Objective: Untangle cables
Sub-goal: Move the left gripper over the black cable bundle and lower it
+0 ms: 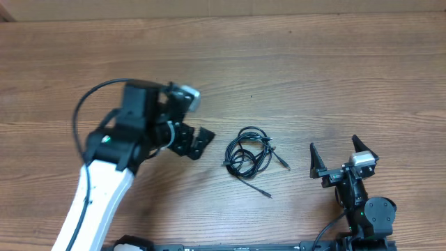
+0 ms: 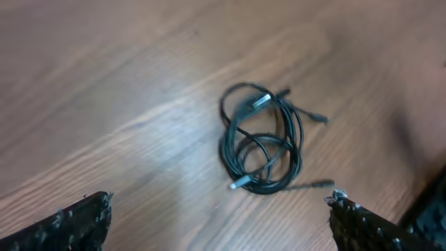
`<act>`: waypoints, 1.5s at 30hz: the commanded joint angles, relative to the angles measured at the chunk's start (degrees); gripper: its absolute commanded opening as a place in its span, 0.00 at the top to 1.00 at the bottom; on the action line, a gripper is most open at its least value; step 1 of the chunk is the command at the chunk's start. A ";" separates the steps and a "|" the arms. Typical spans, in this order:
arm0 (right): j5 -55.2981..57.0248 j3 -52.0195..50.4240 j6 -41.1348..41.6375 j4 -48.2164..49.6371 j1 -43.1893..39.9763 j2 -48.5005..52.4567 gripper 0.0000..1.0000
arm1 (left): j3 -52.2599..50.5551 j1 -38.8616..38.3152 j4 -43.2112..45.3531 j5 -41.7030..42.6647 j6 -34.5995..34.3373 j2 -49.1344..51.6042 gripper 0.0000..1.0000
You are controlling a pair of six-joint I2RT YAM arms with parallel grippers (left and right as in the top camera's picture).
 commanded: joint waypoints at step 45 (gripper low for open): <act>0.35 -0.59 -0.07 0.31 -0.26 -0.52 0.00 | 1.44 -8.83 9.42 -1.99 -2.05 37.20 0.00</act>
